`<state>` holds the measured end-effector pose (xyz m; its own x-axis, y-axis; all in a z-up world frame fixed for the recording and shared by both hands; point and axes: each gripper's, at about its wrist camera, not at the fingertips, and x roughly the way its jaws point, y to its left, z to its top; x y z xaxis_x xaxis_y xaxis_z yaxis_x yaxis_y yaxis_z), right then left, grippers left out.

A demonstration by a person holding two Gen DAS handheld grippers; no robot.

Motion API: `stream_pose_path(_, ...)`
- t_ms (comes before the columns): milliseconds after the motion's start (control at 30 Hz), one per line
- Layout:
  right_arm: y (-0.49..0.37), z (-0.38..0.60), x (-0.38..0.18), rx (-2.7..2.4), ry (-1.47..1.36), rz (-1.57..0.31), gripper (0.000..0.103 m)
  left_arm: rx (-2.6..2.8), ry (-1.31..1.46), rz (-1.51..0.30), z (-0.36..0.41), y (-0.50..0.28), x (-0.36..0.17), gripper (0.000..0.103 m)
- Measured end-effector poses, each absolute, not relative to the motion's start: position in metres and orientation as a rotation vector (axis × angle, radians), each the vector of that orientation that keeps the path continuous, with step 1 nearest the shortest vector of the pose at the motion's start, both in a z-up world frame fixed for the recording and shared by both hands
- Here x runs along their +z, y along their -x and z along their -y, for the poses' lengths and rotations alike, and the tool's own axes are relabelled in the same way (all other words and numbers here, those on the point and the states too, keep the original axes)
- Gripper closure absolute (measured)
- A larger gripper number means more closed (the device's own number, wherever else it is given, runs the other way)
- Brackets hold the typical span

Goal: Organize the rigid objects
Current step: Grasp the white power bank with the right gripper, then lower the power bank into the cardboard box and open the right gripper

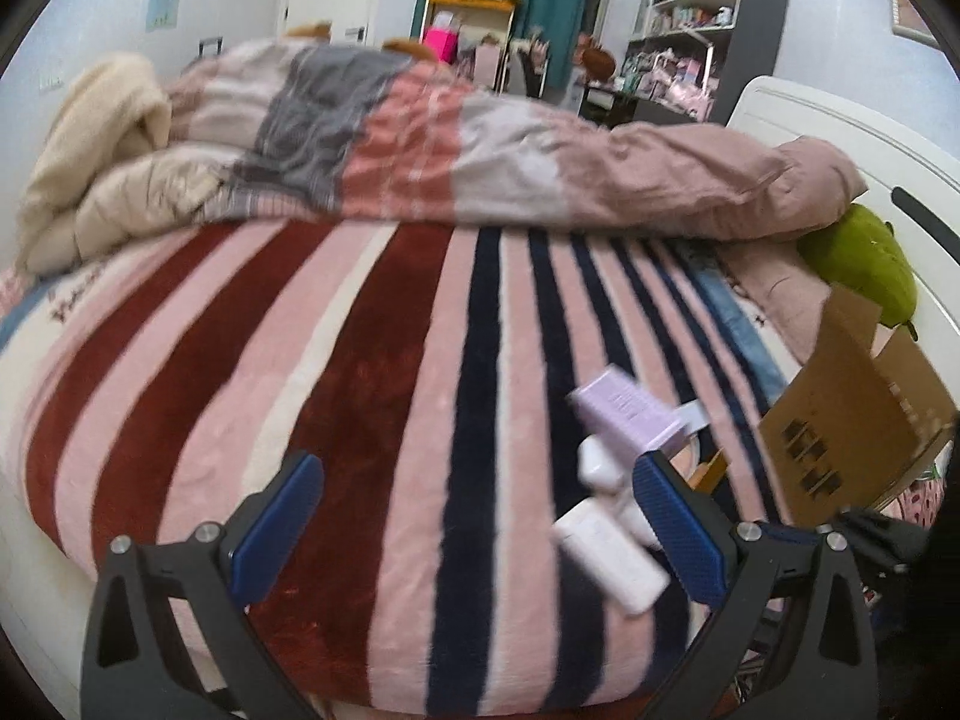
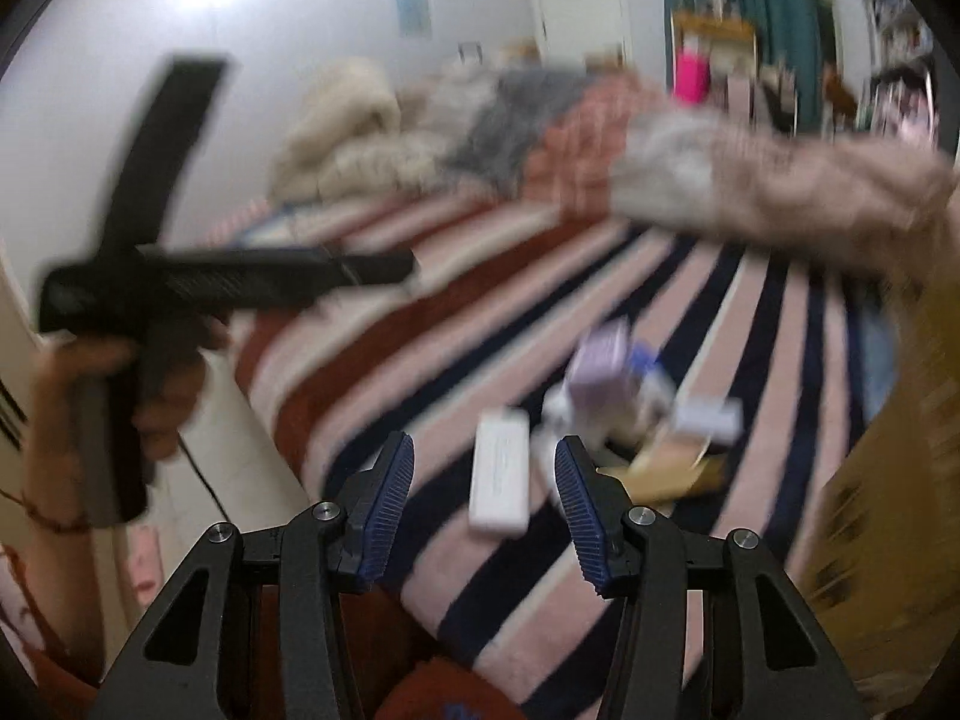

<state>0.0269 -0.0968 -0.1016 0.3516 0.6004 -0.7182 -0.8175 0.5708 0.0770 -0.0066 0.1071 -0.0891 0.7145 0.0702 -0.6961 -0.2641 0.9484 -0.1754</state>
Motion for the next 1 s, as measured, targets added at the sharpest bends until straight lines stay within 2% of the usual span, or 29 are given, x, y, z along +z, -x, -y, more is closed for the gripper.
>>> stream_pose_path(100, -0.042, 0.087, -0.134, 0.905, 0.322, -0.871, 0.058, 0.191, 0.279, -0.785, -0.115, 0.003, -0.106, 0.001)
stream_pose_path(367, -0.065, 0.055, -0.171, 0.913, 0.343, -0.984, 0.06, 0.188, 0.307, -0.796, -0.128, 0.003, -0.121, 0.001)
stream_pose_path(400, -0.068, 0.051, -0.173, 0.912, 0.339, -0.995, 0.063, 0.187, 0.304, -0.799, -0.128, 0.005, -0.121, 0.001)
stream_pose_path(433, -0.07, 0.048, -0.175, 0.903, 0.344, -0.994, 0.072, 0.179, 0.304, -0.802, -0.127, 0.005, -0.121, 0.001)
stream_pose_path(567, -0.065, 0.045, -0.162, 0.911, 0.362, -0.936, 0.072, 0.024, 0.366, -0.795, -0.123, -0.001, -0.113, 0.001)
stream_pose_path(667, -0.056, 0.052, -0.129, 0.97, 0.337, -0.864, 0.072, -0.111, 0.363, -0.771, -0.107, -0.011, -0.089, 0.002)
stream_pose_path(767, -0.05, 0.064, -0.085, 1.004, 0.312, -0.761, 0.072, -0.236, 0.315, -0.743, -0.078, -0.024, -0.055, 0.016)
stream_pose_path(833, -0.046, 0.083, -0.055, 1.008, 0.288, -0.692, 0.072, -0.332, 0.313, -0.738, -0.057, -0.037, -0.034, 0.037)
stream_pose_path(867, -0.043, 0.091, -0.045, 1.005, 0.283, -0.664, 0.072, -0.398, 0.305, -0.731, -0.043, -0.046, -0.022, 0.041)
stream_pose_path(933, -0.042, 0.108, -0.025, 0.981, 0.277, -0.613, 0.072, -0.501, 0.291, -0.727, -0.016, -0.063, -0.005, 0.064)
stream_pose_path(1000, -0.045, 0.126, -0.011, 0.945, 0.266, -0.577, 0.072, -0.555, 0.283, -0.73, 0.01, -0.08, 0.007, 0.065)
